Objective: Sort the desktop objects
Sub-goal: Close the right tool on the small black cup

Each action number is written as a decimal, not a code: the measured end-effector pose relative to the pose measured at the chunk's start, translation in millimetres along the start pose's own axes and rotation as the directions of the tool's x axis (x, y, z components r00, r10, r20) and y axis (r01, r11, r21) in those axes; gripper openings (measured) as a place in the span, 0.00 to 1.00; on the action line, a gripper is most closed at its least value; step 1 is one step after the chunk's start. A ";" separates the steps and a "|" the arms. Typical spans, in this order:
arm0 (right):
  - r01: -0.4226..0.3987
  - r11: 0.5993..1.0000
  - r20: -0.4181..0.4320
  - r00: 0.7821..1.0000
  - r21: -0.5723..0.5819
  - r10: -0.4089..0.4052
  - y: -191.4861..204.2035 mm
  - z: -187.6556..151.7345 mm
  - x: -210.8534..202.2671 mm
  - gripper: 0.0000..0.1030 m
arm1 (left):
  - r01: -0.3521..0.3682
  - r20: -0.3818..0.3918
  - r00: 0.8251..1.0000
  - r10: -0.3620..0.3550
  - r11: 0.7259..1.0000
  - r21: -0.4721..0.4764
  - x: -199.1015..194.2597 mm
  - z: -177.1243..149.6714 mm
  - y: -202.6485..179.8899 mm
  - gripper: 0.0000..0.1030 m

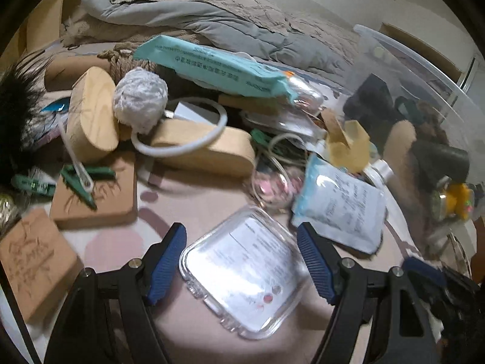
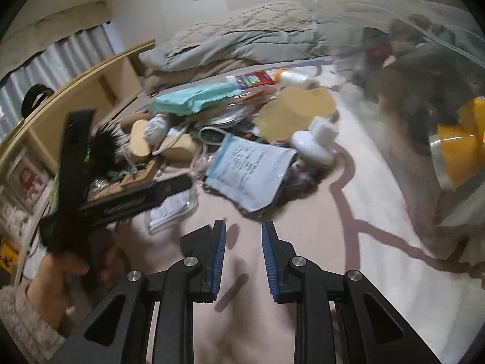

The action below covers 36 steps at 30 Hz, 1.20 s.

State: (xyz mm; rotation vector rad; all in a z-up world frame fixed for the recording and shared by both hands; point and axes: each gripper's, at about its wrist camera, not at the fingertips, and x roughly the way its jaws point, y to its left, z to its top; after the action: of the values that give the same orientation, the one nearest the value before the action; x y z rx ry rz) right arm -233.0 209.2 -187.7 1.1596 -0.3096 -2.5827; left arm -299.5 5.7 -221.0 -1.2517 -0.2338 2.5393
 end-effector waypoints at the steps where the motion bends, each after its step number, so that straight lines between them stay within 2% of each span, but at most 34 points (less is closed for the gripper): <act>1: -0.007 1.000 -0.001 1.000 0.009 0.007 -2.2 1.8 1.3 0.24 | 0.003 -0.004 1.000 -0.003 1.000 -0.002 -2.2 -2.1 -1.7 0.72; 3: -0.042 0.999 0.005 0.999 0.034 0.042 -5.6 4.6 2.2 0.24 | 0.010 -0.019 1.000 -0.011 1.000 -0.004 -8.6 -8.8 -3.0 0.72; 9: -0.055 0.996 -0.009 0.998 0.071 0.056 -9.1 9.4 11.2 0.24 | 0.018 -0.066 0.998 -0.017 1.000 0.016 -21.6 -26.5 -14.1 0.72; 16: -0.091 0.992 -0.022 0.995 0.088 0.093 -7.9 13.4 20.3 0.24 | -0.044 -0.054 0.997 0.046 0.998 0.049 -25.1 -36.1 -25.6 0.75; 19: -0.111 0.992 -0.032 0.993 0.064 0.113 -0.8 13.7 23.4 0.24 | -0.063 -0.049 0.997 0.067 0.995 0.078 -21.9 -38.6 -30.6 0.83; 23: -0.125 0.991 -0.060 0.990 0.045 0.128 5.4 13.4 31.1 0.24 | -0.100 -0.044 0.994 0.104 0.990 0.102 -14.5 -35.8 -35.0 0.84; 26: -0.125 0.991 -0.079 0.989 0.042 0.128 7.6 12.1 37.2 0.24 | -0.104 -0.042 0.993 0.107 0.992 0.078 -10.6 -31.8 -28.7 0.84; 30: -0.133 0.989 -0.094 0.986 0.067 0.139 3.1 11.2 41.0 0.24 | -0.126 -0.033 0.991 0.128 0.989 0.072 -11.7 -31.0 -24.6 0.73; 36: -0.147 0.986 -0.097 0.983 0.076 0.154 1.9 9.8 41.1 0.24 | -0.139 -0.046 0.988 0.145 0.984 0.111 -25.0 -42.0 -23.5 0.73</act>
State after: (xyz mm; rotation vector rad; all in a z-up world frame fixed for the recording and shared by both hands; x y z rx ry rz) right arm -266.1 193.8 -209.2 1.2367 -0.4477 -2.3907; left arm -247.1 20.0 -221.4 -1.3366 0.0051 2.5932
